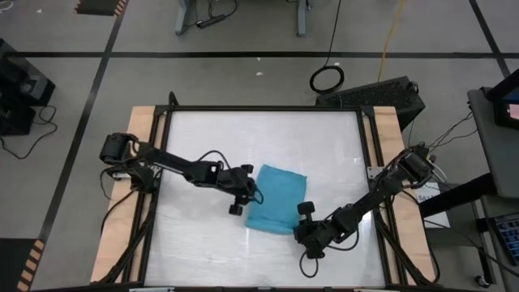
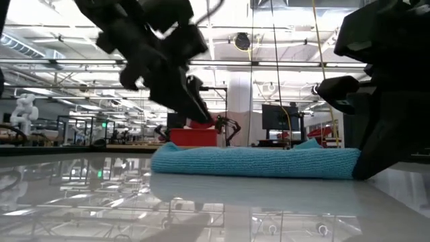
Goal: Roll towel
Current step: Roll the blue towel
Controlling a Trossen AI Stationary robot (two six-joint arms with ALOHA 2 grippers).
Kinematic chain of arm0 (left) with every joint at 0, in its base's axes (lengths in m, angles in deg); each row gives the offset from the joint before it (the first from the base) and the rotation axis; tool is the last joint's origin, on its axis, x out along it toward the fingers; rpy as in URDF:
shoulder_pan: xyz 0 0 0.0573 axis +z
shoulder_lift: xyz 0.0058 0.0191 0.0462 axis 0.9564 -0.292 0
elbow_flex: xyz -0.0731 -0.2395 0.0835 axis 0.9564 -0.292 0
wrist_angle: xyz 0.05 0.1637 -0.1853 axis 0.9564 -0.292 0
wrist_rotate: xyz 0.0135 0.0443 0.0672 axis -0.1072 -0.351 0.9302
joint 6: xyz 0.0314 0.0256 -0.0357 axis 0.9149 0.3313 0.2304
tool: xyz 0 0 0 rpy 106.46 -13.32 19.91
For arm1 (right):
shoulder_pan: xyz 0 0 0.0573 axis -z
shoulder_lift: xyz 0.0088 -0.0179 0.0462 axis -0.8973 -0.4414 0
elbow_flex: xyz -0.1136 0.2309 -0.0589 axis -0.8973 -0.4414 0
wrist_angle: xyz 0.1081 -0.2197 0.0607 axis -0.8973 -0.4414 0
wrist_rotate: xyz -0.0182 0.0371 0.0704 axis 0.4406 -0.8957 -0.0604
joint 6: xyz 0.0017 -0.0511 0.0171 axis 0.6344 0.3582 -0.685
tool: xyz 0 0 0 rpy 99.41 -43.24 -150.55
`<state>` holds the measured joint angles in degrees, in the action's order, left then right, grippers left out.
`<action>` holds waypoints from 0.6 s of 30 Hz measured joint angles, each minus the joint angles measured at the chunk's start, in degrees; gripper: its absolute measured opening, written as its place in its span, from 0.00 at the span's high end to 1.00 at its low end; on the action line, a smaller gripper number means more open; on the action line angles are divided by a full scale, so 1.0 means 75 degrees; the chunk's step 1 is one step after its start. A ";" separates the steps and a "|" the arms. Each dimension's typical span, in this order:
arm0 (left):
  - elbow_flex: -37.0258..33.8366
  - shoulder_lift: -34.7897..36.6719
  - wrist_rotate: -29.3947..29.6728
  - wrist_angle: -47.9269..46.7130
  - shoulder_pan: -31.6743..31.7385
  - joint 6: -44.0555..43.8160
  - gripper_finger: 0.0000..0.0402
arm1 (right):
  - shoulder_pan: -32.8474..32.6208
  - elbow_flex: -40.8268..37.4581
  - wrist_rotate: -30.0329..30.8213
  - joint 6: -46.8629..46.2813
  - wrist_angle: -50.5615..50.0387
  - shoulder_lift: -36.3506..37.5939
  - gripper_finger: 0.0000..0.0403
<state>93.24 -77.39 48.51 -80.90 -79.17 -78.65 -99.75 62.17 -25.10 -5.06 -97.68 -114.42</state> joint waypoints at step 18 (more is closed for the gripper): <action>-0.0216 -0.0379 0.1624 0.0112 -0.2751 0.1757 0.54 | 0.0015 -0.0003 -0.0090 -0.0150 -0.0111 0.0000 1.00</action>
<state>91.63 -80.24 60.69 -80.06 -99.80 -65.48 -99.64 62.15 -25.78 -6.19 -98.51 -114.42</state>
